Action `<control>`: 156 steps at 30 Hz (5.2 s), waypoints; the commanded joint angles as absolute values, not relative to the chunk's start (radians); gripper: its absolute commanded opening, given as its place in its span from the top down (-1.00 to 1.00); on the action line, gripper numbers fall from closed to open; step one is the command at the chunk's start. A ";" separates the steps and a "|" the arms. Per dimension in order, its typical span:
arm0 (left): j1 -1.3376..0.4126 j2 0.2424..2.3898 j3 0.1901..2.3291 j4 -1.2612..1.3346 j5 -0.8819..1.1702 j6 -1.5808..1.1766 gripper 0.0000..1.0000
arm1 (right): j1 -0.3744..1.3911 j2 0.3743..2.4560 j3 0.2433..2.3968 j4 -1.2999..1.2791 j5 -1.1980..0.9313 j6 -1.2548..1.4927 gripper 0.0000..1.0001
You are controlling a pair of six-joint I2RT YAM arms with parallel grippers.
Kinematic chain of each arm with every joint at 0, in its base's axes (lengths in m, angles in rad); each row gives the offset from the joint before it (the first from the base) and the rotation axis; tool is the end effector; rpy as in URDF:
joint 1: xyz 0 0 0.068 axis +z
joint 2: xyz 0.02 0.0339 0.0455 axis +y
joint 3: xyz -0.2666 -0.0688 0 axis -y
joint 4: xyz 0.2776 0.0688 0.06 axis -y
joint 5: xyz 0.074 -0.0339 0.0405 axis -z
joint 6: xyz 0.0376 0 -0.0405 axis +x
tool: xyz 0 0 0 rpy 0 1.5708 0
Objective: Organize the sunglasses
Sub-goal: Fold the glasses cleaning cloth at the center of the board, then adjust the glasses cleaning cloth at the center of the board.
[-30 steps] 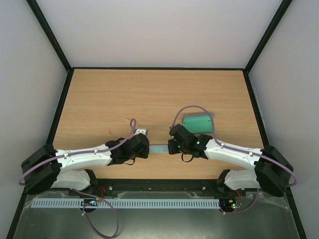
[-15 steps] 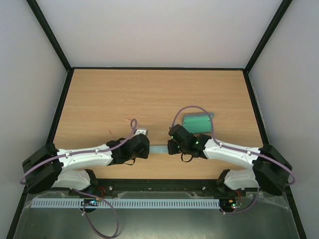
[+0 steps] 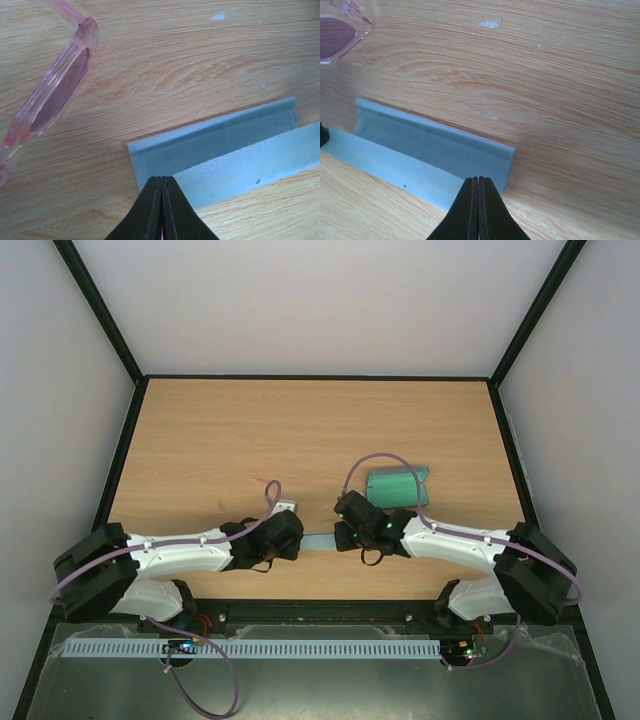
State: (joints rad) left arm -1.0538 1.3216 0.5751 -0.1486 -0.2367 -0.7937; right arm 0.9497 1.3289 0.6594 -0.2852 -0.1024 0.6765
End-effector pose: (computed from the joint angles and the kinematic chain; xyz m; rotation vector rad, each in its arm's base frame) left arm 0.1401 -0.2285 0.1411 0.2209 2.4952 -0.5221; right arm 0.1572 0.2262 0.1562 -0.4113 2.6689 0.7191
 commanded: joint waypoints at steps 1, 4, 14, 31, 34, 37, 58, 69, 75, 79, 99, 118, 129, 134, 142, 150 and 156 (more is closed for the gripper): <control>-1.058 1.349 0.604 -0.153 -0.268 -0.795 0.94 | 0.956 1.359 0.693 -0.278 -0.062 0.662 0.97; -1.056 1.362 0.612 -0.153 -0.274 -0.793 0.94 | 0.955 1.380 0.706 -0.277 -0.056 0.656 0.97; -1.030 1.383 0.625 -0.145 -0.275 -0.777 0.94 | 0.954 1.423 0.734 -0.278 -0.017 0.642 0.97; -1.006 1.416 0.654 -0.127 -0.261 -0.749 0.94 | 0.951 1.449 0.758 -0.293 0.013 0.640 0.97; -1.005 1.417 0.654 -0.125 -0.262 -0.747 0.94 | 0.951 1.451 0.754 -0.293 0.018 0.640 0.97; -1.002 1.421 0.653 -0.121 -0.262 -0.744 0.94 | 0.949 1.452 0.755 -0.291 0.021 0.640 0.97; -0.984 1.430 0.652 -0.110 -0.265 -0.733 0.94 | 0.929 1.467 0.754 -0.287 0.020 0.640 0.97; -0.977 1.451 0.653 -0.096 -0.259 -0.728 0.94 | 0.921 1.475 0.754 -0.283 0.020 0.622 0.97; -0.974 1.459 0.654 -0.092 -0.258 -0.724 0.94 | 0.913 1.477 0.752 -0.282 0.017 0.611 0.97; -0.971 1.460 0.654 -0.090 -0.258 -0.722 0.94 | 0.909 1.482 0.750 -0.278 0.014 0.609 0.97; -0.969 1.468 0.649 -0.085 -0.252 -0.728 0.93 | 0.905 1.516 0.753 -0.261 0.000 0.598 0.97; -0.968 1.473 0.649 -0.096 -0.263 -0.741 0.70 | 0.901 1.531 0.755 -0.252 -0.001 0.599 0.85; -0.963 1.423 0.658 -0.143 -0.285 -0.764 0.22 | 0.891 1.501 0.782 -0.292 0.022 0.594 0.33; -0.963 1.363 0.701 -0.214 -0.293 -0.756 -0.11 | 0.879 1.426 0.791 -0.330 0.028 0.602 0.10; -0.957 1.261 0.726 -0.279 -0.219 -0.758 -0.99 | 0.879 1.304 0.747 -0.366 -0.039 0.629 -0.03; -0.932 1.177 0.651 -0.219 -0.074 -0.767 -0.43 | 0.879 1.249 0.649 -0.237 -0.265 0.714 0.56; -0.916 1.167 0.565 -0.072 0.052 -0.781 0.94 | 0.879 1.297 0.590 -0.036 -0.440 0.781 0.77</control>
State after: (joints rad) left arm -0.9272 1.1736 0.6144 -0.1696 -0.0498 -0.7650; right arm 0.8814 1.2644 0.6193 -0.1959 -0.3000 0.7242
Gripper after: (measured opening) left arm 0.106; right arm 0.126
